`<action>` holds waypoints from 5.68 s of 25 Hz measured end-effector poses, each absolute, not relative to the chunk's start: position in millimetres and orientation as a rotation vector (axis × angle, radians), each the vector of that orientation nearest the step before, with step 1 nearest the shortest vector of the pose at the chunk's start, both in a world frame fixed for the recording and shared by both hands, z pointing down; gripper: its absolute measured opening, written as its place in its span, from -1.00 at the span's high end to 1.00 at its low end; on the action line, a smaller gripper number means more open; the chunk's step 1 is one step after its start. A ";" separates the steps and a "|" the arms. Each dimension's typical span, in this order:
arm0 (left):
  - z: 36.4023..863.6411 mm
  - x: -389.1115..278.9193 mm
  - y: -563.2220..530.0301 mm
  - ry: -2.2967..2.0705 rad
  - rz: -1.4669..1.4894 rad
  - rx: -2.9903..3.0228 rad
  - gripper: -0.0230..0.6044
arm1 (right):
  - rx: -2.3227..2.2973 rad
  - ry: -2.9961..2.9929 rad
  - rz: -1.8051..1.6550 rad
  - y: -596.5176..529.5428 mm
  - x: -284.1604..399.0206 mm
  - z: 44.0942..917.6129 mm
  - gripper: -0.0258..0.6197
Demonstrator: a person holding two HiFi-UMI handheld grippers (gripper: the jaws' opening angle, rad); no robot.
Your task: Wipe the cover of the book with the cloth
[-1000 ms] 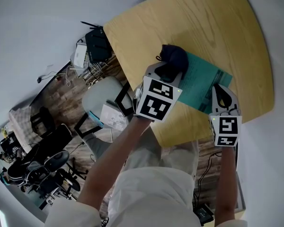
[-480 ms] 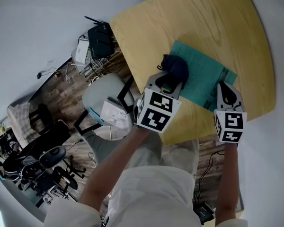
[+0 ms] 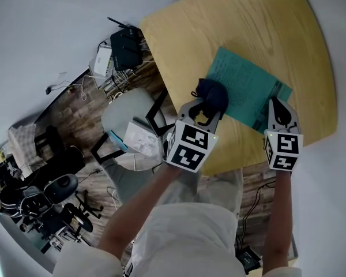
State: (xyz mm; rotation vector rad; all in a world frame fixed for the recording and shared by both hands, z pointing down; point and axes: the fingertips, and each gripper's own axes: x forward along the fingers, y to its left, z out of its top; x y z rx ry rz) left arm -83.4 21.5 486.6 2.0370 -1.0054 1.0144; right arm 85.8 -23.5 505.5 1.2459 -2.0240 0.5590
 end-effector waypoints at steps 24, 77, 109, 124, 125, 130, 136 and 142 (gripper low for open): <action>470.3 -27.7 -17.3 -0.966 0.975 2.122 0.48 | 1.243 -2.078 0.664 -24.1 87.5 506.2 0.82; 486.6 -16.4 60.5 -0.830 1.092 2.110 0.47 | 1.227 -2.107 0.765 -24.4 94.0 502.5 0.82; 486.9 77.1 -45.8 -0.825 1.097 2.217 0.47 | 1.449 -2.068 0.971 -10.7 173.3 476.7 0.82; 491.8 48.5 -0.5 -0.780 1.113 2.192 0.47 | 1.406 -2.071 0.983 3.5 145.1 482.8 0.82; 491.8 47.0 5.1 -0.776 1.115 2.192 0.47 | 1.405 -2.071 0.984 4.7 143.3 483.1 0.82; 491.2 40.3 32.1 -0.744 1.125 2.185 0.47 | 1.403 -2.074 0.984 9.5 134.7 484.1 0.82; 489.2 33.4 67.4 -0.683 1.161 2.190 0.47 | 1.419 -2.073 0.983 18.6 129.6 479.3 0.82; 473.5 29.5 82.9 -0.663 1.146 2.205 0.47 | 1.444 -2.064 0.993 29.0 133.8 476.3 0.82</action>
